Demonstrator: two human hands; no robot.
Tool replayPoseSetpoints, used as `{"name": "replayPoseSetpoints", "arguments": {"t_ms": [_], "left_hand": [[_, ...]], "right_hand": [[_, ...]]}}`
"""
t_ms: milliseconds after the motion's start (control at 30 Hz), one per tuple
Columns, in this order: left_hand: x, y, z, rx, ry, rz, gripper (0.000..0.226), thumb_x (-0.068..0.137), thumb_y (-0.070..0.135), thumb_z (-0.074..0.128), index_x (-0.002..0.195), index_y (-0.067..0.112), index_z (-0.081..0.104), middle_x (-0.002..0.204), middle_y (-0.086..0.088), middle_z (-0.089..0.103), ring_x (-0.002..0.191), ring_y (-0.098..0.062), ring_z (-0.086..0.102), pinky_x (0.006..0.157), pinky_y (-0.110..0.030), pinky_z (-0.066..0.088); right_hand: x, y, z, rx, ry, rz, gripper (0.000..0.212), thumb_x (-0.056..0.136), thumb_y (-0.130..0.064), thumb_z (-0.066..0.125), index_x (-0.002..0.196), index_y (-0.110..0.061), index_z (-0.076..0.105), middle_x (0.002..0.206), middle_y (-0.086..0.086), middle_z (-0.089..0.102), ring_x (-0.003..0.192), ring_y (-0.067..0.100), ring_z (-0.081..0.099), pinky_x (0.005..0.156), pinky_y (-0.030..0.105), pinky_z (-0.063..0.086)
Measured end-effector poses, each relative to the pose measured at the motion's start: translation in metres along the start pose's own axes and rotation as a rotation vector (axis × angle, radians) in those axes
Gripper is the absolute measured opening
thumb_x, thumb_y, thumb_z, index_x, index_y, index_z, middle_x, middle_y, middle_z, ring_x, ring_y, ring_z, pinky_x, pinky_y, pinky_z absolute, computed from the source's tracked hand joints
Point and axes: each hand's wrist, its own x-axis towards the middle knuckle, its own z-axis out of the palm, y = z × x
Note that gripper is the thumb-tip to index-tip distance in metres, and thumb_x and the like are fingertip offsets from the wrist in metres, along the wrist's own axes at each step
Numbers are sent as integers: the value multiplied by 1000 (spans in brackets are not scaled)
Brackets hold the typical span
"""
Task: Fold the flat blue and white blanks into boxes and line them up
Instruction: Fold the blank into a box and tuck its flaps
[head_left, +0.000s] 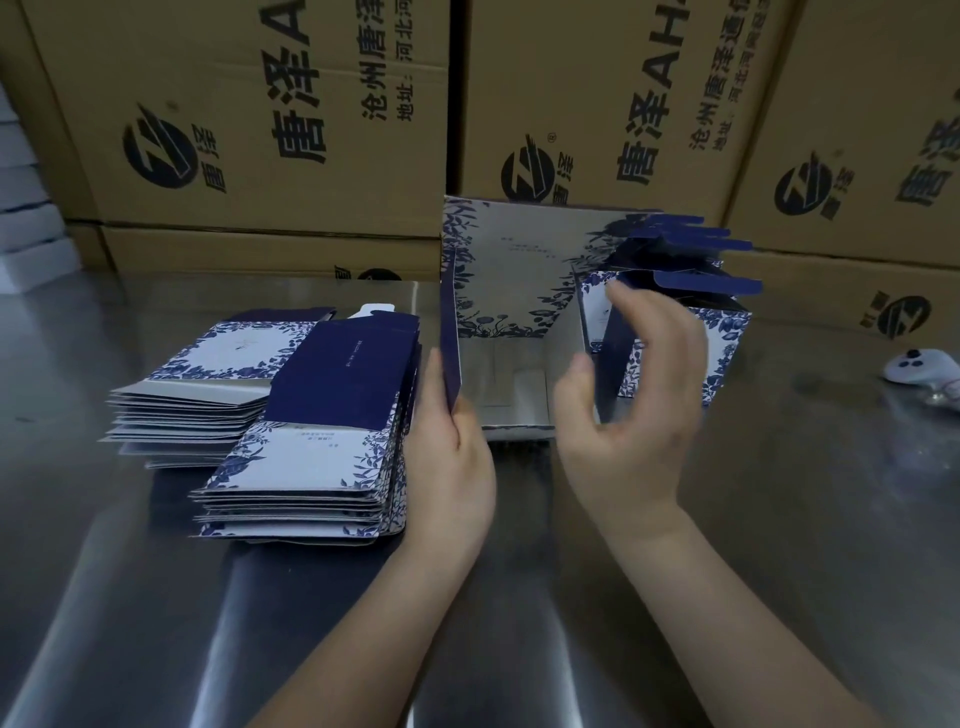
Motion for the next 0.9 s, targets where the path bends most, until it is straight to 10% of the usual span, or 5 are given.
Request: {"name": "replayPoseSetpoints", "arguments": {"t_ms": [167, 400, 733, 900], "left_hand": [[-3, -4, 1, 32, -30, -8, 52, 101, 31, 32, 152, 30, 34, 135, -7, 61, 121, -26, 58, 101, -46, 46], [-5, -19, 5, 48, -19, -64, 58, 100, 19, 48, 153, 36, 31, 125, -2, 67, 105, -17, 62, 76, -23, 39], [-5, -21, 10, 64, -63, -21, 56, 101, 6, 43, 153, 23, 35, 142, -2, 57, 124, -13, 52, 79, 6, 29], [-3, -22, 10, 78, -82, -15, 54, 102, 10, 42, 154, 24, 34, 131, -12, 64, 112, -29, 62, 85, -22, 42]], "right_hand": [[-12, -28, 13, 112, -129, 67, 25, 76, 11, 45, 90, 3, 64, 88, 10, 62, 84, 14, 56, 77, 17, 44], [-9, -16, 33, -327, -679, 351, 29, 93, -19, 37, 116, -11, 54, 121, 8, 55, 107, 26, 53, 89, 39, 44], [13, 22, 74, -407, -1117, 689, 30, 102, -31, 41, 111, -12, 62, 113, 8, 64, 93, 22, 57, 75, 27, 39], [12, 29, 83, -407, -1213, 716, 34, 100, -35, 38, 110, -12, 61, 112, 13, 62, 98, 26, 59, 94, 39, 48]]}}
